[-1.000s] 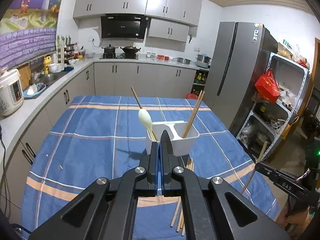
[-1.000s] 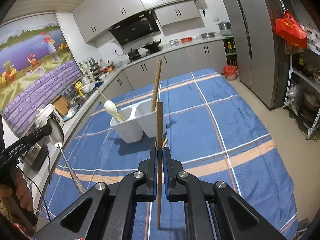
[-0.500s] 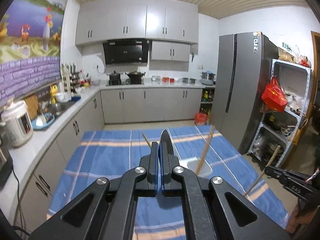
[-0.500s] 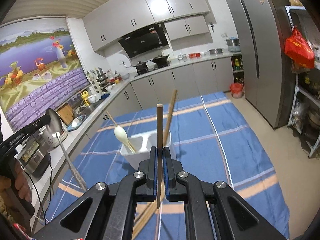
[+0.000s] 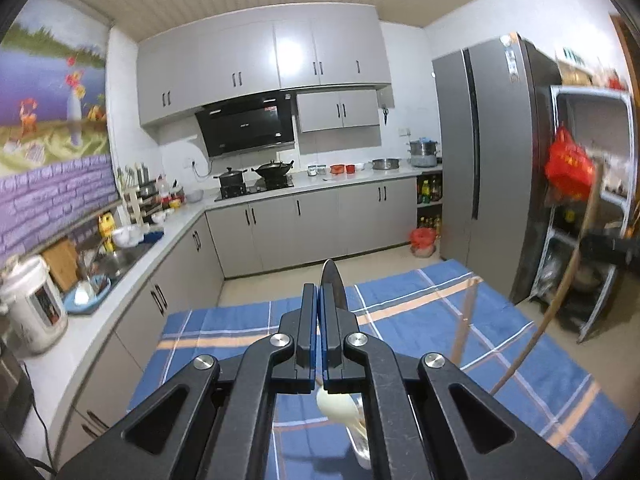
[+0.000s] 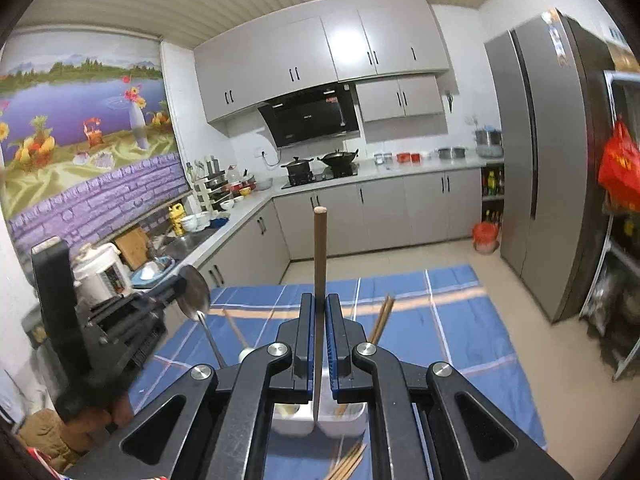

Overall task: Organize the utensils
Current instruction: 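Lower the metal spoon and chopstick into the holder and open both tools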

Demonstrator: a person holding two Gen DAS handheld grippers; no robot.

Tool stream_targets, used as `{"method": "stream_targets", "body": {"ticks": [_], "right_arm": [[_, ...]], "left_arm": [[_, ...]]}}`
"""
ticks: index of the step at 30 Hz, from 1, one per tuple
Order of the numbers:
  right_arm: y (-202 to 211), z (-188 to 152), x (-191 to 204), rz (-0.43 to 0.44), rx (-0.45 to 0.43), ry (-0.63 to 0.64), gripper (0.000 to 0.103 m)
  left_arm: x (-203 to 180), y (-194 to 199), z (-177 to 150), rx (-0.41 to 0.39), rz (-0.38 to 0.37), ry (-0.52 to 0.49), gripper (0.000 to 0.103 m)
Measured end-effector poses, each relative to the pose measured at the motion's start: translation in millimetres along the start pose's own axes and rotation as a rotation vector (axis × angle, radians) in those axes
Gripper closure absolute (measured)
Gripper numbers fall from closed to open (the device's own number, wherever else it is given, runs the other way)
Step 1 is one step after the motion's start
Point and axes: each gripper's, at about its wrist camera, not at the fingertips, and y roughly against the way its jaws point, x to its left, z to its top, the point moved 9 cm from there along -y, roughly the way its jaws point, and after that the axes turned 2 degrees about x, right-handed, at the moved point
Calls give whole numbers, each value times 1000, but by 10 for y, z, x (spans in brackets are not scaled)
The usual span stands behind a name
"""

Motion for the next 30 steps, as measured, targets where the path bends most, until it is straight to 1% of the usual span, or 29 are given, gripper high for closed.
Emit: {"method": "stream_targets", "body": {"ticks": [2,4,7,9,14,19,22,25,27,28,29,30], "right_arm": [[-219,-7,5,-6,29,5,98],[-422,-59,-24,-13,65,2,98],[-772,-227,-94,-21,141,-17,97],[-912,-311,-160,-22,175,-29,97],[-1222,-469,-242,-14,239,-53,97],[-1432,-505,-303,-1,272,-72,97],[-1503,-518,-328,1,282,-83,97],[-1569,-512,-341,0,287,-87,97],[-1579,-525,-347,-2,290,-85,97],[-1594,-514,-344,-1,290,-83,97],[-1604,-508,-339,0,290,-81,95],[-1608,-509,-332,0,289,-82,93]], "left_arm": [[-71,-167,-41,13,-2,-25,102],[-153,-388,-131,50,-20,-40,102],[-224,-648,-261,106,-50,-32,102],[-276,-754,-336,133,-67,-25,102],[-328,-917,-472,178,-100,-4,101],[-309,-880,-497,185,-120,27,100],[-272,-818,-451,175,-127,44,93],[-227,-657,-423,154,-126,57,85],[-191,-535,-414,135,-124,58,76],[-172,-442,-412,123,-121,58,73],[-156,-374,-418,114,-119,58,68],[-146,-321,-416,108,-118,58,67]]}}
